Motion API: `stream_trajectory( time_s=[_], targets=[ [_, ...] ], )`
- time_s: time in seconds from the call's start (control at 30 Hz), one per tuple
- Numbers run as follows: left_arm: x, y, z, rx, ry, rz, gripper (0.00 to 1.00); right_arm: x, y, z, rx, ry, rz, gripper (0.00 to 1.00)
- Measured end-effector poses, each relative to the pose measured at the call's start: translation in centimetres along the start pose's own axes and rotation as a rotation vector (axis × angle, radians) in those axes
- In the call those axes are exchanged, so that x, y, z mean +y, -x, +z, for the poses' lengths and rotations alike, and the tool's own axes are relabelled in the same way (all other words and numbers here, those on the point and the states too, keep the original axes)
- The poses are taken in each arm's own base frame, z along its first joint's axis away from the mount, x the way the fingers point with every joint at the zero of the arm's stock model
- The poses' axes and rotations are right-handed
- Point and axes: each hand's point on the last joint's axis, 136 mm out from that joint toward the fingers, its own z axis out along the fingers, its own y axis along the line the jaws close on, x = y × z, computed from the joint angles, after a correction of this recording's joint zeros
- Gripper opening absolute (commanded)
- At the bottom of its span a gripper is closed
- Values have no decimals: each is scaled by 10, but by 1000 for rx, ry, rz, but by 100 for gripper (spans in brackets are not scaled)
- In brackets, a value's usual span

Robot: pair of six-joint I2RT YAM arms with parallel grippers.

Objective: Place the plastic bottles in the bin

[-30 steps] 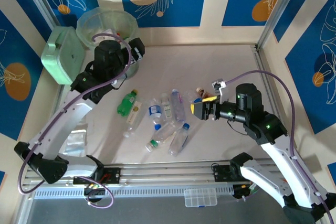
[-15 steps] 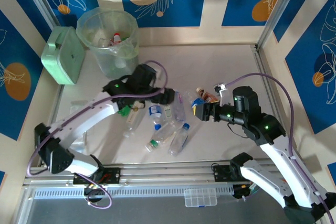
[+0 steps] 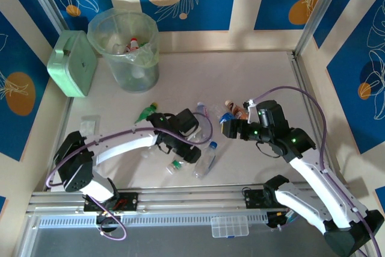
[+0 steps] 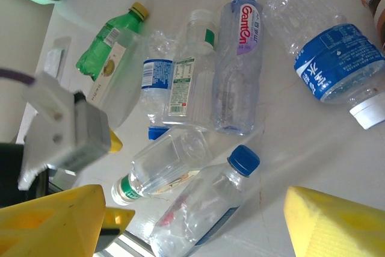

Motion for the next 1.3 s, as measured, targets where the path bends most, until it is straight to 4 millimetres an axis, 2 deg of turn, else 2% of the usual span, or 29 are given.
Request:
stream_trajectory(
  time_s=[0.1, 0.27, 0.6, 0.83, 1.03, 1.17, 1.3],
  targets=[
    [2, -18, 11, 52, 0, 26, 80, -1, 0, 4, 5, -2, 2, 79],
    [6, -29, 19, 77, 11, 43, 80, -5, -3, 11, 12, -5, 12, 79],
    [8, -25, 39, 80, 15, 46, 77, -7, -5, 14, 15, -7, 19, 79],
    [17, -22, 50, 89, 63, 40, 77, -8, -5, 15, 16, -8, 19, 79],
    [19, -10, 54, 79, 90, 40, 77, -11, -8, 20, 22, -12, 22, 79],
    [18, 0, 56, 67, 99, 41, 73, -13, -10, 21, 27, -16, 25, 79],
    [19, 6, 59, 60, 114, 41, 62, -13, -10, 21, 25, -16, 26, 79]
  ],
)
